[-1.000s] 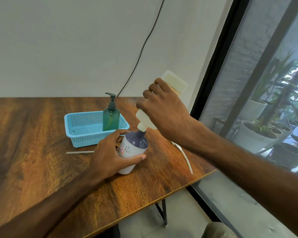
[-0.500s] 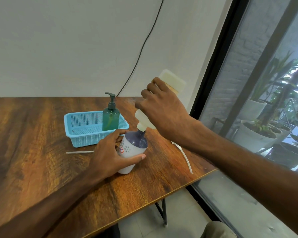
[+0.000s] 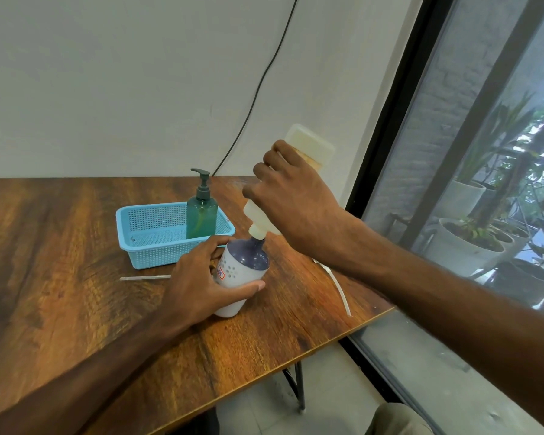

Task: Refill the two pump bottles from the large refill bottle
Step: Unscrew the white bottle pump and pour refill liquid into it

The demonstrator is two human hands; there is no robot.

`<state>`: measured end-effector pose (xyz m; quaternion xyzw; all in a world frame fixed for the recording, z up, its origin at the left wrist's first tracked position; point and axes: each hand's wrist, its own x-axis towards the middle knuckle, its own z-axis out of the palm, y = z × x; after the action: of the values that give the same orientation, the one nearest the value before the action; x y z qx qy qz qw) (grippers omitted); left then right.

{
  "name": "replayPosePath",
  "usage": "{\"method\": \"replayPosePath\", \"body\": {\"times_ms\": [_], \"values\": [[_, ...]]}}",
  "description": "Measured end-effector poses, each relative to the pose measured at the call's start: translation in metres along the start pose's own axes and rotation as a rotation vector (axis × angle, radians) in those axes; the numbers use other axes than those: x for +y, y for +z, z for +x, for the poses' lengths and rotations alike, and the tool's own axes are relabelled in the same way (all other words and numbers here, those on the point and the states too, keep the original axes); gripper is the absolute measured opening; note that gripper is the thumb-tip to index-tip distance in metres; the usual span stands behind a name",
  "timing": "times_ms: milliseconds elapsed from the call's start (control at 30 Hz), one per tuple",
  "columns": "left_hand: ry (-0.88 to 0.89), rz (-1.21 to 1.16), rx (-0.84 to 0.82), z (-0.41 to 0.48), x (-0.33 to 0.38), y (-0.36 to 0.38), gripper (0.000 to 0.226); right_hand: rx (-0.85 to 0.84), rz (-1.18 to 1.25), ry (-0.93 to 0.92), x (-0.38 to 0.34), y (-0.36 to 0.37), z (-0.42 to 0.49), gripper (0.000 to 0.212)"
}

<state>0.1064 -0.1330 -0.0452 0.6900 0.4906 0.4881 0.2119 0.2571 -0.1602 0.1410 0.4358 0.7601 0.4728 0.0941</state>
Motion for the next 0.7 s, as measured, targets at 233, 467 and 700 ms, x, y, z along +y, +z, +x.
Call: {"method": "replayPosePath", "body": {"times_ms": [233,467,700], "values": [[0.003,0.013,-0.005,0.000,0.001,0.000,0.111,-0.023,-0.044,-0.001,-0.002,-0.003,0.002,0.064],[0.009,-0.018,-0.010,-0.002,0.004,-0.001,0.101,0.004,0.040,-0.001,0.003,0.002,-0.002,0.067],[0.015,-0.041,0.014,-0.004,0.011,-0.004,0.077,-0.042,0.790,0.175,0.026,0.054,-0.042,0.080]]}}
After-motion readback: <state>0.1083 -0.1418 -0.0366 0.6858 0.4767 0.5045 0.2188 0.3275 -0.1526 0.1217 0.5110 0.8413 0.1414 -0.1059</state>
